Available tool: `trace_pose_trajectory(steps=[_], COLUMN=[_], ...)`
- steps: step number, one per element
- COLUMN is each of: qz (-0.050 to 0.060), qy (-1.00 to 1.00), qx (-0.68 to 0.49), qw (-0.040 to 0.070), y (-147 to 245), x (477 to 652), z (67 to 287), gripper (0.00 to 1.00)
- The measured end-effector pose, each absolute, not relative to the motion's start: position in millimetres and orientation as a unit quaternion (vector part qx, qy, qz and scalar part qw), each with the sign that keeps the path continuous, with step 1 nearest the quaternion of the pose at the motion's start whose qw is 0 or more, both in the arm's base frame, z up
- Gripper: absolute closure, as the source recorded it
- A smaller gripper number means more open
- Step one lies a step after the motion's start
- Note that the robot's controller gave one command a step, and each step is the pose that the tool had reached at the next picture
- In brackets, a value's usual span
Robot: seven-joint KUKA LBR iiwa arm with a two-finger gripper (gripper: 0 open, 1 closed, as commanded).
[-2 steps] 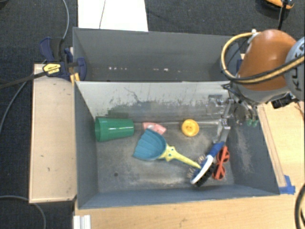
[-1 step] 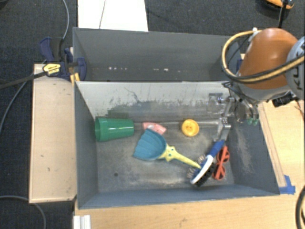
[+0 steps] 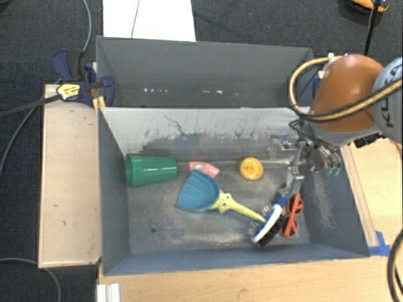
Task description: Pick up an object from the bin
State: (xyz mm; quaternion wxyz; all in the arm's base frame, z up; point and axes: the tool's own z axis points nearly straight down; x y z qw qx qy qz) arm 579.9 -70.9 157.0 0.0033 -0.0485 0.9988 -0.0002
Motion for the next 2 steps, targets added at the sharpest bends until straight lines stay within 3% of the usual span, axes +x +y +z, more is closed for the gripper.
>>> trace_pose_trajectory(steps=[1, 2], qz=[0.0, -0.001], qy=[0.992, 0.965], qx=[-0.127, -0.262], qw=[0.002, 0.004], y=[-74.7, -100.4], x=[554.6, 548.5], z=[110.4, 72.0], gripper=[0.0, 1.0])
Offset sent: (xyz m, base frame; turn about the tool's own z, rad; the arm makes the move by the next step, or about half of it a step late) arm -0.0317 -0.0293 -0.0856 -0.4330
